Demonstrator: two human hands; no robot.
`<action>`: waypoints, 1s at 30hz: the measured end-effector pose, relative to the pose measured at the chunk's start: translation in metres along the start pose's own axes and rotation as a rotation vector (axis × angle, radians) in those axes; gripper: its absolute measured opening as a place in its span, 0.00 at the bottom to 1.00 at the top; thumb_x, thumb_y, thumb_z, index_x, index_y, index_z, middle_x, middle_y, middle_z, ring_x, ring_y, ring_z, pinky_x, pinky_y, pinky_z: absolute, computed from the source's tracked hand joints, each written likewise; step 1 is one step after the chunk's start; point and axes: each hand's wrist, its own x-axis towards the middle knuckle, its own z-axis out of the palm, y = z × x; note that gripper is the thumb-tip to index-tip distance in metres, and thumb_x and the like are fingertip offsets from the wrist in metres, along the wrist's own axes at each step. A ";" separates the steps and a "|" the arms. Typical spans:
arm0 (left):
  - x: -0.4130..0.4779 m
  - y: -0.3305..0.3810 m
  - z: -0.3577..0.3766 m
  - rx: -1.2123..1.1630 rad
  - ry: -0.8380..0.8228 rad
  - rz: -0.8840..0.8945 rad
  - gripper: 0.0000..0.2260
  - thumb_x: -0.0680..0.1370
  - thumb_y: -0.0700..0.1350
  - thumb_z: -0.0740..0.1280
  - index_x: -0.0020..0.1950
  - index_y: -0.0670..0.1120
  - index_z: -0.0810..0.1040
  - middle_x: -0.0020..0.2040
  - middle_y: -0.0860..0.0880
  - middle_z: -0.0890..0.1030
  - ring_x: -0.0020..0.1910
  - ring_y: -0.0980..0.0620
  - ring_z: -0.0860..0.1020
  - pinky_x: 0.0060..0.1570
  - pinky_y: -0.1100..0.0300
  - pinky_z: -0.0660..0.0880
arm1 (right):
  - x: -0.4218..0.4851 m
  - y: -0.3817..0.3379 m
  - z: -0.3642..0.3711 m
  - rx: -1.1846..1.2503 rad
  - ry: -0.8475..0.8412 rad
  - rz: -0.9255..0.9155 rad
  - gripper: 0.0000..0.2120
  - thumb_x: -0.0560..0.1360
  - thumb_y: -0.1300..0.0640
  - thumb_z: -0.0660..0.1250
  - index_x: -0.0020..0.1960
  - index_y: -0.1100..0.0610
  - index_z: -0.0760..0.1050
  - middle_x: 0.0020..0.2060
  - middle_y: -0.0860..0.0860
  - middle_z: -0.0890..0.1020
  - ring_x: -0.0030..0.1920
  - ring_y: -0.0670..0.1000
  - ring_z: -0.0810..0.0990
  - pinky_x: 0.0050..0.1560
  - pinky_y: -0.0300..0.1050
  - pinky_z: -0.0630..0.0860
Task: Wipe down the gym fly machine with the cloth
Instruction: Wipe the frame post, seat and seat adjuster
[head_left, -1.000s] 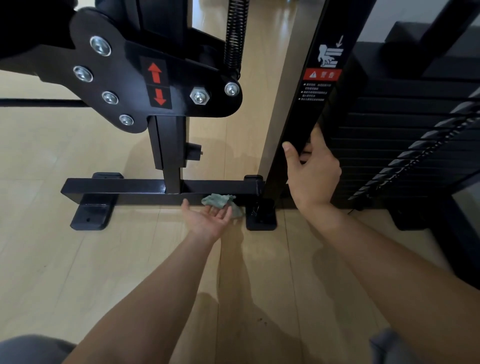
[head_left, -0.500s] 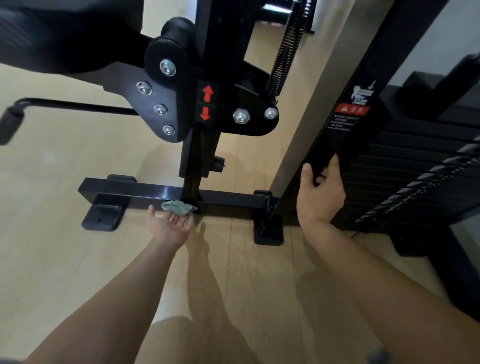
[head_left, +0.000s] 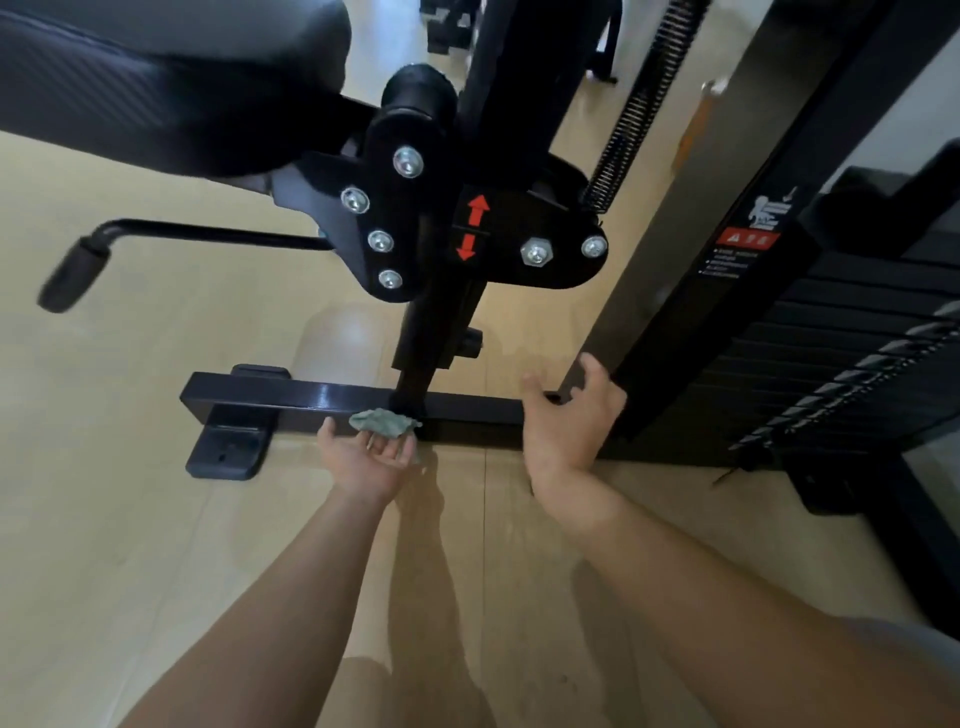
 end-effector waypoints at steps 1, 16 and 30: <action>0.000 0.009 -0.003 -0.011 -0.006 0.019 0.26 0.77 0.64 0.63 0.61 0.43 0.76 0.66 0.41 0.77 0.65 0.39 0.77 0.69 0.42 0.70 | -0.008 -0.004 0.011 -0.012 -0.100 -0.056 0.30 0.72 0.48 0.76 0.72 0.49 0.70 0.63 0.43 0.69 0.62 0.46 0.75 0.64 0.42 0.75; 0.006 0.062 -0.017 0.018 -0.021 0.069 0.26 0.76 0.63 0.64 0.66 0.46 0.75 0.64 0.43 0.79 0.62 0.39 0.77 0.70 0.36 0.67 | -0.009 -0.033 0.086 0.018 -0.171 -0.272 0.23 0.70 0.50 0.79 0.63 0.51 0.77 0.48 0.47 0.81 0.56 0.47 0.72 0.44 0.21 0.64; 0.005 0.076 -0.023 -0.028 0.016 0.140 0.27 0.77 0.62 0.65 0.68 0.46 0.75 0.63 0.42 0.80 0.63 0.39 0.78 0.68 0.40 0.71 | -0.006 -0.021 0.092 0.004 -0.130 -0.350 0.23 0.70 0.48 0.78 0.62 0.54 0.78 0.47 0.46 0.80 0.55 0.47 0.73 0.49 0.21 0.66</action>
